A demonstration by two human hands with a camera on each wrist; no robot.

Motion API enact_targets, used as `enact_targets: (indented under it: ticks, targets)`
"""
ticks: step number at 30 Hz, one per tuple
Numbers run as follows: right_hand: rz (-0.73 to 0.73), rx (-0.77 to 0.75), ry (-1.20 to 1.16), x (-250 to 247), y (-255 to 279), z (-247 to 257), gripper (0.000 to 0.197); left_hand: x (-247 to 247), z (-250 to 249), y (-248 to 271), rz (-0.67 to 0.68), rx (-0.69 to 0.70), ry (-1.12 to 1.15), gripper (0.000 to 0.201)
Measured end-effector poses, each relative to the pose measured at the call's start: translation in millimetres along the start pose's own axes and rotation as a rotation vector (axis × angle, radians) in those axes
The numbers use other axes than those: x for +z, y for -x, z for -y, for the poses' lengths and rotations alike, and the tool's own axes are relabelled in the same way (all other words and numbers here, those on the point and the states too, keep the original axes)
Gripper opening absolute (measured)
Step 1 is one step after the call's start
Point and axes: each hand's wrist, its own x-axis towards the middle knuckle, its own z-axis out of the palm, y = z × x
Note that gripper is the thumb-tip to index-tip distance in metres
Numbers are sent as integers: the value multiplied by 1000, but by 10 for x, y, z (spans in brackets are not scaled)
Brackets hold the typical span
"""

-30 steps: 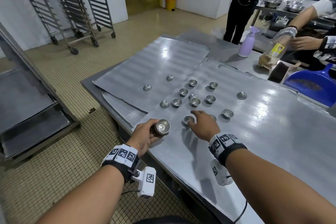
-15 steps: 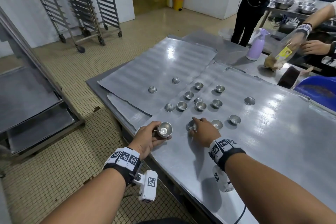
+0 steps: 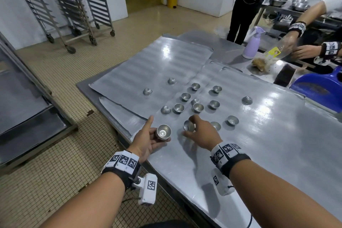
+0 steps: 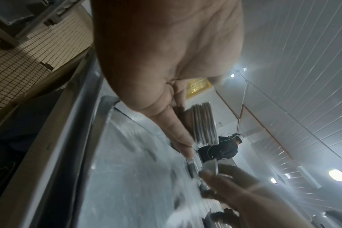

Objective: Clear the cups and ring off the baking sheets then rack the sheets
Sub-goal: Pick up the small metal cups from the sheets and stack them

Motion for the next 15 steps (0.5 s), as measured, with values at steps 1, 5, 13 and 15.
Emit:
enact_targets:
  ticks: [1,5,13,15]
  targets:
    - [-28,-38,-44,-23,8,49,51,6,-1,-17,-4,-6,8,77]
    - [-86,-212,-129,-83,86,310,63,34,18,-53,3,-6,7,90]
    - [-26,-263,30,69,197,453,58,128,50,-43,59,45,-58,77]
    - [-44,-260,26,92,203,440,59,152,50,-25,65,55,-70,59]
